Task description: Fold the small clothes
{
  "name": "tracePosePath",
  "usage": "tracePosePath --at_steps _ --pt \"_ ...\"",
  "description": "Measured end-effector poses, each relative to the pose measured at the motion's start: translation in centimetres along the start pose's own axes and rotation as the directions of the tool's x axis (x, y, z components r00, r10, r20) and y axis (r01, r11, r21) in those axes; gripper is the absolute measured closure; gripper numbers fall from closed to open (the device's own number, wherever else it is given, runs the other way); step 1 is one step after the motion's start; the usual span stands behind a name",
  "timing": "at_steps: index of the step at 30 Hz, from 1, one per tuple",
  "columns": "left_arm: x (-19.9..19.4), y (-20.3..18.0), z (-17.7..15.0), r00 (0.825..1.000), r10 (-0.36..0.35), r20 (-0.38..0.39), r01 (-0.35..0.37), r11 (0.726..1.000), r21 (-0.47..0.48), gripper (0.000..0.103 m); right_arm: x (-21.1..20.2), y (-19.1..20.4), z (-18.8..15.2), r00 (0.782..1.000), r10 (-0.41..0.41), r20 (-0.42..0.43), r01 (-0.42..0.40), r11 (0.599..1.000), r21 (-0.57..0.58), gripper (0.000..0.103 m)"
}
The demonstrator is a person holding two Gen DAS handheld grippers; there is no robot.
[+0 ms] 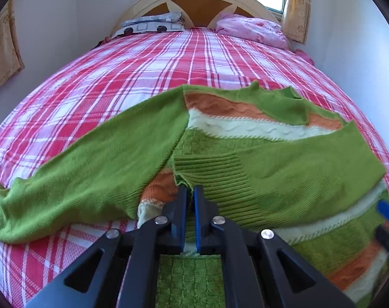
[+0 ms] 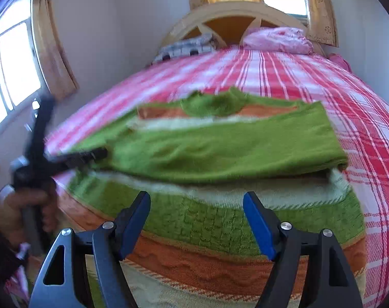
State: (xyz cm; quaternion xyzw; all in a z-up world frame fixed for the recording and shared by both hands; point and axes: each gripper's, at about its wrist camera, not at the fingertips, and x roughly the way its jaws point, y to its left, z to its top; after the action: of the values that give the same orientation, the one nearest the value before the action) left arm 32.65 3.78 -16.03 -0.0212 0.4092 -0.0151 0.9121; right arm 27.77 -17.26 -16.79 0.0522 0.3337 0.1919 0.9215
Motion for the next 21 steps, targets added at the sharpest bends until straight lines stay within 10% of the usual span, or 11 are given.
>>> tracePosePath --at_steps 9,13,16,21 --pt "0.1 1.7 0.0 1.0 -0.018 -0.004 0.018 0.999 -0.038 0.098 -0.8 -6.5 4.7 0.993 -0.105 0.056 0.095 0.983 0.155 0.024" --pt "-1.2 1.4 -0.3 1.0 -0.021 0.015 0.021 1.0 -0.019 0.06 4.1 -10.7 4.3 0.98 -0.076 -0.182 0.12 0.962 0.247 0.024" --pt "-3.6 1.4 -1.1 0.996 0.016 0.085 -0.019 0.999 0.029 0.028 2.7 -10.1 4.1 0.982 -0.117 -0.147 0.147 0.966 0.212 0.025" --pt "-6.3 4.0 -2.2 0.987 0.07 0.145 -0.074 0.997 0.025 0.022 1.3 -6.3 5.7 0.984 -0.166 -0.061 0.172 0.979 0.106 0.024"
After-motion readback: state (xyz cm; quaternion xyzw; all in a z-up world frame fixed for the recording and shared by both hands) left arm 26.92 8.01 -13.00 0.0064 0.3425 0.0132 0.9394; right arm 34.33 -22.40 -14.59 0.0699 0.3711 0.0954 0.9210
